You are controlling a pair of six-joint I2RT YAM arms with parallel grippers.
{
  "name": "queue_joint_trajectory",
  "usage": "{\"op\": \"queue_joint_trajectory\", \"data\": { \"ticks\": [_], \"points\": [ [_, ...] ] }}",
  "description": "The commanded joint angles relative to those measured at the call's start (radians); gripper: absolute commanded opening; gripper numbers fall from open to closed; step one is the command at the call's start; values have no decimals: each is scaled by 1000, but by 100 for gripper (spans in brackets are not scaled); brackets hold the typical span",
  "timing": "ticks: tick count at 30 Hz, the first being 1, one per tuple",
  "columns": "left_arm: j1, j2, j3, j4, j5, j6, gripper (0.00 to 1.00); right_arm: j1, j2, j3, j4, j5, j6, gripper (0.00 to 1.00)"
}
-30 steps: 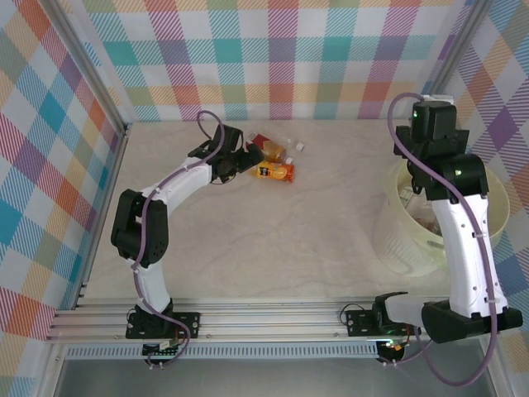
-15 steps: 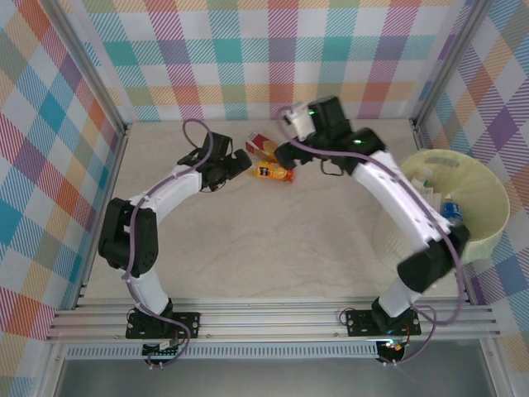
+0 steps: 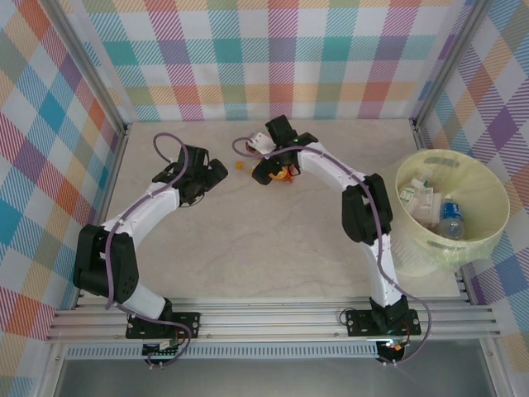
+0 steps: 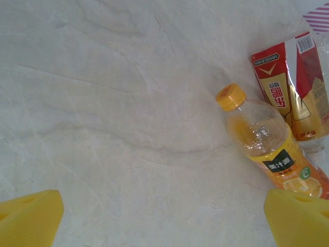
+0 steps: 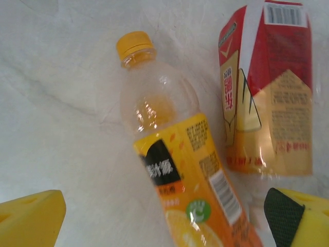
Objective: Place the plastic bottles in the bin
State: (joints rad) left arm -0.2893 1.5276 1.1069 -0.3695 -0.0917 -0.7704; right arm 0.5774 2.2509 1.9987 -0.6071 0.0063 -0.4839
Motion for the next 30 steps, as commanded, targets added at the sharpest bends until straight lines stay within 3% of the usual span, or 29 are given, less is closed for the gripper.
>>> {"op": "queue_joint_trajectory", "data": {
  "ticks": [1, 8, 18, 24, 30],
  "points": [
    [18, -43, -25, -35, -22, -3, 100, -1, 90, 110, 6, 2, -54, 99],
    [19, -61, -42, -41, -33, 2, 100, 11, 246, 240, -93, 38, -35, 92],
    [21, -46, -39, -33, 1, 10, 100, 22, 171, 102, -81, 55, -2, 74],
    [21, -53, -40, -15, 40, 20, 100, 25, -37, -73, 1, 60, 45, 58],
    [19, -63, -55, 63, 123, 33, 100, 25, -425, -314, 88, 76, 121, 51]
  ]
}}
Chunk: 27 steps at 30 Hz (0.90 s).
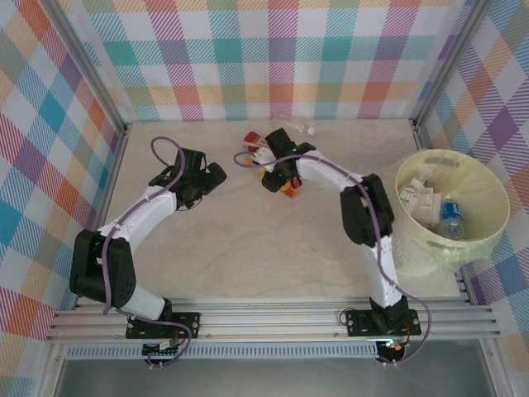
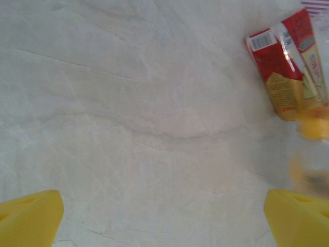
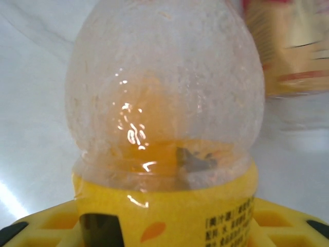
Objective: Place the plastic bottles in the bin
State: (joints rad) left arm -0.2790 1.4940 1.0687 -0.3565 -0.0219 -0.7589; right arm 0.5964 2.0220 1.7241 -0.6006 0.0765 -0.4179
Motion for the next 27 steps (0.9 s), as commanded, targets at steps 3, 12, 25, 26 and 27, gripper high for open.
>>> {"op": "queue_joint_trajectory", "data": {
  "ticks": [3, 12, 25, 26, 27],
  "points": [
    [1, -24, -16, 70, 87, 21, 100, 5, -403, -126, 99, 59, 76, 50],
    [-53, 30, 36, 127, 105, 9, 100, -79, -896, -257, 95, 432, 52, 49],
    [-112, 117, 126, 92, 107, 5, 100, -715, -1054, -449, 130, 672, 20, 50],
    [-114, 118, 128, 90, 104, 4, 100, -744, -1047, -465, 136, 678, 24, 51],
    [-117, 118, 128, 87, 102, 4, 100, -764, -1044, -481, 147, 691, 26, 52]
  ]
}}
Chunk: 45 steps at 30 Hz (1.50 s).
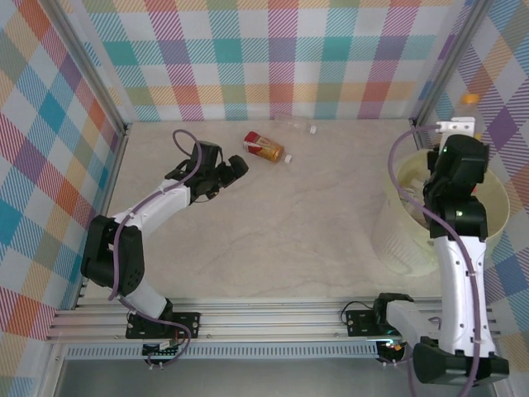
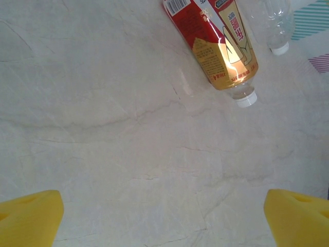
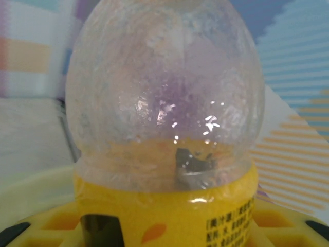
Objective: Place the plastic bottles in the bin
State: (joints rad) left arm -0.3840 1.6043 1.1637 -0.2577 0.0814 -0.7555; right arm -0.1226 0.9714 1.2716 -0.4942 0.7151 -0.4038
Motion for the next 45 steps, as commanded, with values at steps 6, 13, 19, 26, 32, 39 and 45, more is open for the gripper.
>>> {"op": "queue_joint_trajectory", "data": {
  "ticks": [6, 13, 19, 26, 32, 39, 45],
  "points": [
    [-13, 14, 31, -51, -8, 1, 100, -107, 32, -68, 34, 69, 39, 64],
    [-13, 14, 22, -57, -17, 0, 100, -105, 4, -67, 23, 34, 62, 85],
    [-13, 11, 25, -57, -39, 0, 100, 27, -26, 40, -84, -299, 198, 87],
    [-13, 63, 88, -39, -30, 8, 100, 342, 97, 87, -7, -573, 195, 90],
    [-13, 120, 143, -29, -37, -10, 100, 450, 324, 117, 126, -819, 293, 92],
    [-9, 130, 152, -59, -111, -23, 100, 515, 626, 210, 233, -837, 290, 96],
    [0, 88, 93, -63, -131, -36, 100, 530, 911, 405, 210, -881, 245, 100]
  ]
}}
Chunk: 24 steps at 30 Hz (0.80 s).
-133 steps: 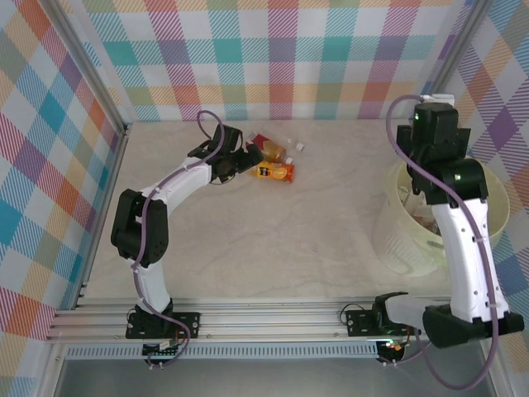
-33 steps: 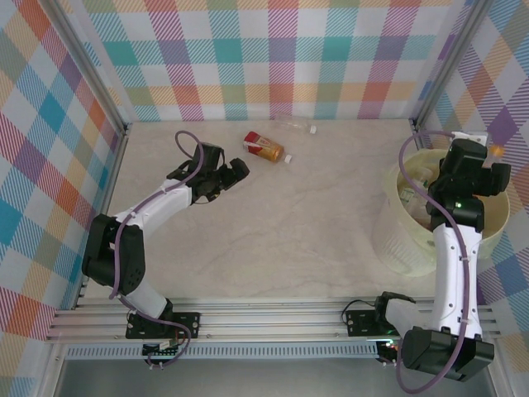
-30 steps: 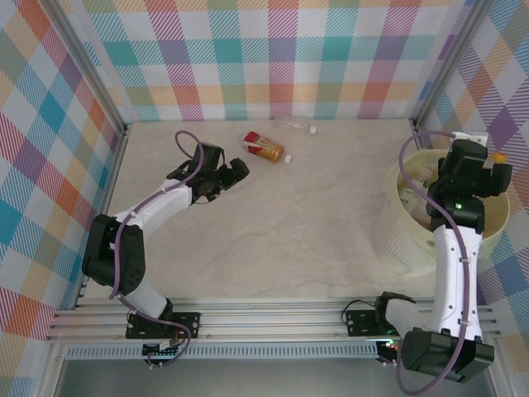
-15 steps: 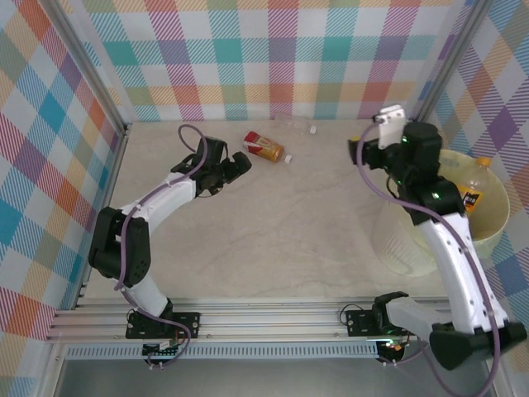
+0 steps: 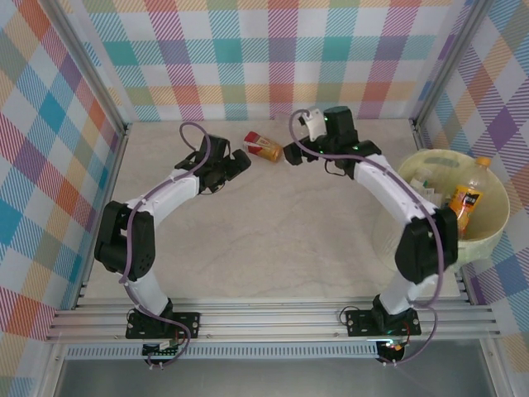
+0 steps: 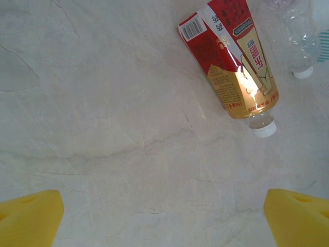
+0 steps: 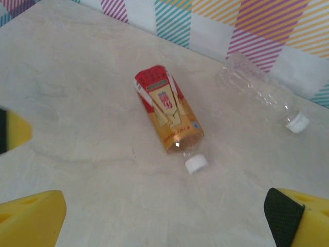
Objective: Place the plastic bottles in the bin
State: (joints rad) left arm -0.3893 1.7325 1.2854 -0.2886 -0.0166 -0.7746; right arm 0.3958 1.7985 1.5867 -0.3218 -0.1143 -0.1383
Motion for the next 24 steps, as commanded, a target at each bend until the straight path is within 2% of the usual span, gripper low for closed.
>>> {"op": "queue_joint_trajectory", "data": {
  "ticks": [1, 9, 12, 17, 24],
  "points": [
    [7, -50, -37, -37, -39, -17, 100, 15, 126, 125, 32, -55, -42, 100],
    [17, -136, -111, -88, -99, -5, 100, 31, 449, 424, -73, -4, -266, 100],
    [21, -152, -129, -98, -111, -1, 100, 31, 531, 513, -111, 16, -303, 100],
    [27, -160, -142, -109, -115, -3, 100, 38, 646, 627, -173, -19, -356, 100],
    [32, -191, -170, -124, -143, 4, 100, 82, 838, 821, -282, 113, -455, 100]
  ]
}}
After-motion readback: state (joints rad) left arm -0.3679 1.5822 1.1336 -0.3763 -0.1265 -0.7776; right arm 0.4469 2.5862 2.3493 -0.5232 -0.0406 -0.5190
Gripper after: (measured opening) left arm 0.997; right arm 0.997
